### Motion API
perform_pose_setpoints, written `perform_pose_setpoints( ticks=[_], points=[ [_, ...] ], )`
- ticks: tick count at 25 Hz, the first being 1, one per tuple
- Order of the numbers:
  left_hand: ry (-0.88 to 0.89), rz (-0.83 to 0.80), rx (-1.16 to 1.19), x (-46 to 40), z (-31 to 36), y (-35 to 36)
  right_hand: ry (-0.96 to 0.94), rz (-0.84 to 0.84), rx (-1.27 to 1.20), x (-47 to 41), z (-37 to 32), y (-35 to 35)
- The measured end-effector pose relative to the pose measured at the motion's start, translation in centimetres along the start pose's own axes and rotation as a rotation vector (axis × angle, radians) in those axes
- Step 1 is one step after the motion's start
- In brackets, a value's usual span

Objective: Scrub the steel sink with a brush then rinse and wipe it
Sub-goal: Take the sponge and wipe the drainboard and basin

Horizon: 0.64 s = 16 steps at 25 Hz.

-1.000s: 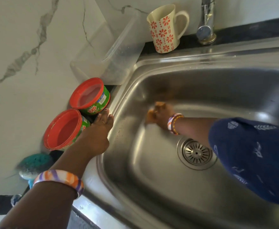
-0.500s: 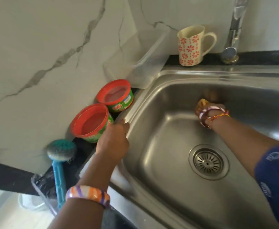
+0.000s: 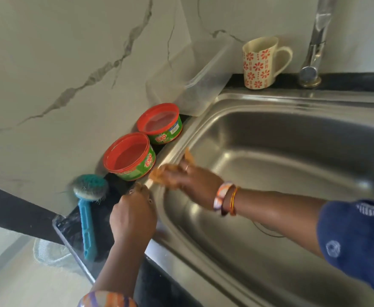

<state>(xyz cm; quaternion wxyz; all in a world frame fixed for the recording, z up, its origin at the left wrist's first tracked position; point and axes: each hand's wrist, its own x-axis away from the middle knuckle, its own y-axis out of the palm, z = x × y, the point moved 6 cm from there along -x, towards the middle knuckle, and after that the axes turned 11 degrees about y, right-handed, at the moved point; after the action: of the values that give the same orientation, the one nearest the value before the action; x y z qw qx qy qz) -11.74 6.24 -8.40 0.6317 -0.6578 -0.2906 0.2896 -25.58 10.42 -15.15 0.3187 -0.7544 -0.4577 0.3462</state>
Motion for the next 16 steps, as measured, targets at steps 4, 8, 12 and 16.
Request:
perform_pose_setpoints(
  ticks=[4,8,12,16],
  points=[
    [0.014,-0.020,-0.115,-0.9,0.2,0.8,-0.034,0.078,0.160,-0.6,0.0,-2.0],
    [0.038,-0.023,-0.154,-1.5,0.2,0.9,0.514,0.201,0.135,-4.9,8.0,-6.0],
    [0.040,-0.028,-0.121,-1.4,-0.3,0.8,0.416,0.157,-0.002,-2.8,4.7,-3.8],
    [0.023,-0.031,-0.127,-1.0,-0.1,0.7,0.046,0.137,-0.271,1.3,-0.4,-0.3]
  ],
)
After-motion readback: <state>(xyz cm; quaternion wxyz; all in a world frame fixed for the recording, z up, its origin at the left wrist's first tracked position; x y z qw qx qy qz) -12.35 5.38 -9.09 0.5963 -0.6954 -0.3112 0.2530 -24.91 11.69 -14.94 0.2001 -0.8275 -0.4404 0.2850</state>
